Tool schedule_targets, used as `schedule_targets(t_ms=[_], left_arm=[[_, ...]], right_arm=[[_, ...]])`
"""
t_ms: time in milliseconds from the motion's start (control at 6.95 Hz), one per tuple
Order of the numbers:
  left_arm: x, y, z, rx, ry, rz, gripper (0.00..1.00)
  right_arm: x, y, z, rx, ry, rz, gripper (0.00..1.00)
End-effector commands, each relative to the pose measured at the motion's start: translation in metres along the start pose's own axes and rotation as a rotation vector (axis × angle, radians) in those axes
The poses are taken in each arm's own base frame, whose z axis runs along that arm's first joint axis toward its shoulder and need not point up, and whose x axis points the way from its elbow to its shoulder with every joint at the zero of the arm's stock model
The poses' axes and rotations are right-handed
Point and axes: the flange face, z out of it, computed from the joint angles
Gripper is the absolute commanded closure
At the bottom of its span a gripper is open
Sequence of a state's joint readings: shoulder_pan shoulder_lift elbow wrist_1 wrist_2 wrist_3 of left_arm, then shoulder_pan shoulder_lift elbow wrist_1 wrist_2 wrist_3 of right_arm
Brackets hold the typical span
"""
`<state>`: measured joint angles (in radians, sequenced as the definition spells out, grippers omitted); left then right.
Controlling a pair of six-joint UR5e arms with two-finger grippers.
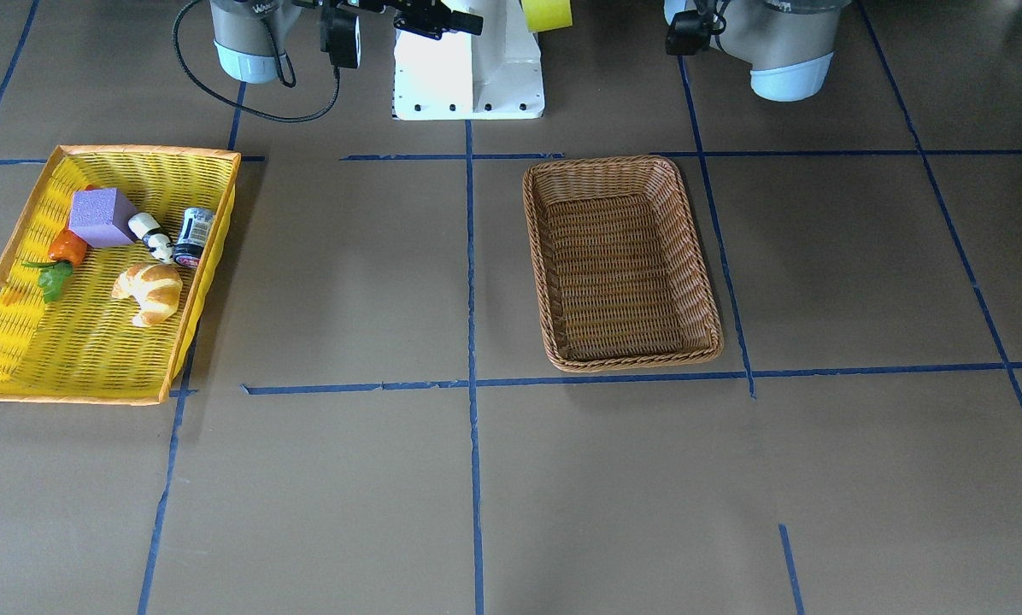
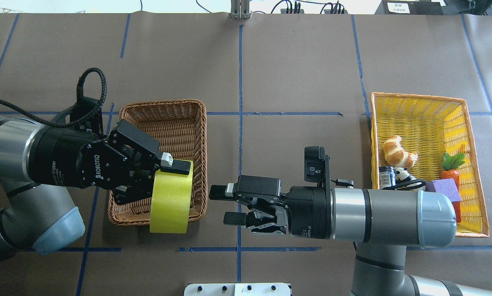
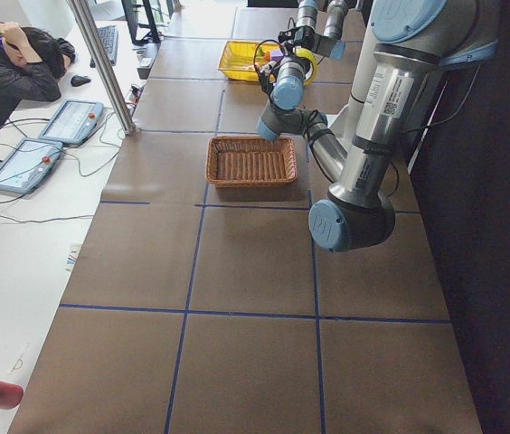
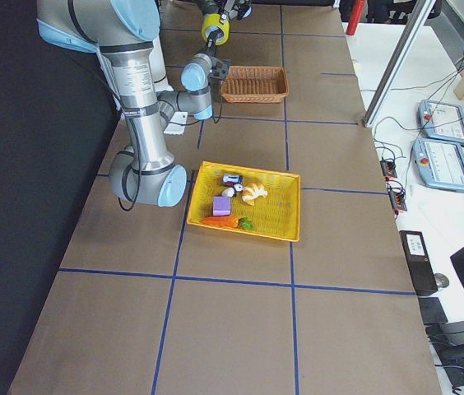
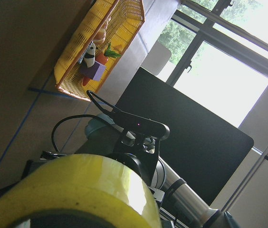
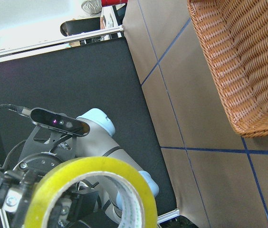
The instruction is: Move tape to another basket
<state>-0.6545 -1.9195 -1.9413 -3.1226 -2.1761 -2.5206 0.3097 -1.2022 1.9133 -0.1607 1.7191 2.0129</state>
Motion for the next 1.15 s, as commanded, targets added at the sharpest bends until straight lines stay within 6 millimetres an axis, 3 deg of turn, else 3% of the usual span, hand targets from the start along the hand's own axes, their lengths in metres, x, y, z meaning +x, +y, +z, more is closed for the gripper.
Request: schedule_targets(t_ms=[0, 288, 576, 1007], left_arm=[[0.019, -0.022, -0.005, 0.102, -0.159, -0.047, 1.0], [0.017, -0.041, 0.009, 0.176, -0.297, -0.007, 1.0], [0.007, -0.065, 0.022, 0.258, -0.44, 0.038, 1.0], [-0.037, -0.104, 0.047, 0.359, -0.733, 0.134, 1.0]], right_arm=[[-0.021, -0.052, -0.021, 0.03, 0.131, -0.046, 0.0], [-0.056, -0.123, -0.062, 0.079, 0.363, -0.145, 0.0], [-0.075, -0.192, -0.104, 0.189, 0.619, -0.23, 0.0], [-0.075, -0.268, -0.17, 0.24, 1.02, -0.3, 0.0]])
